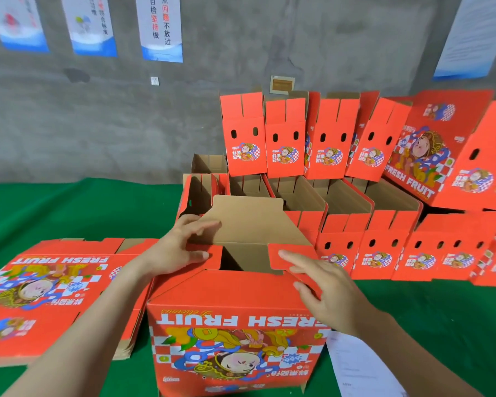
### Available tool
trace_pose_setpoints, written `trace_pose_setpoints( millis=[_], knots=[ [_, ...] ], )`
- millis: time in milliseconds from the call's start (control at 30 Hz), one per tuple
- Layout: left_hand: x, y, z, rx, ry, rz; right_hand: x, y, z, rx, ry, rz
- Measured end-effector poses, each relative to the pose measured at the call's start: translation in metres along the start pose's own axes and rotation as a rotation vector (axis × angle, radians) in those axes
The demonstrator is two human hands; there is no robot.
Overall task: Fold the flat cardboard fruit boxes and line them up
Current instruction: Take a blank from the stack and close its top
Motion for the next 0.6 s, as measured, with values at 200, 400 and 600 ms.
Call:
trace_pose_setpoints(
  millis=[200,400,600],
  knots=[
    [-0.001,0.000,0.002,0.009,0.149,0.107,0.003,0.012,-0.005,0.422,0.170,-0.268],
    [-0.004,0.009,0.011,-0.088,0.143,0.149,0.013,0.025,-0.012,0.729,0.066,-0.275],
    [-0.005,0.007,0.020,-0.215,0.020,0.145,0.016,0.034,-0.016,0.863,-0.099,-0.326]
  ],
)
Point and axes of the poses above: each hand's wrist, its own z-axis away from the middle knuckle, its own x-axis out of the palm, y = z × x, the point moved 2 cm from there along -z, towards the middle knuckle, and after that the axes turned 10 degrees about y, right-handed, at the moved point
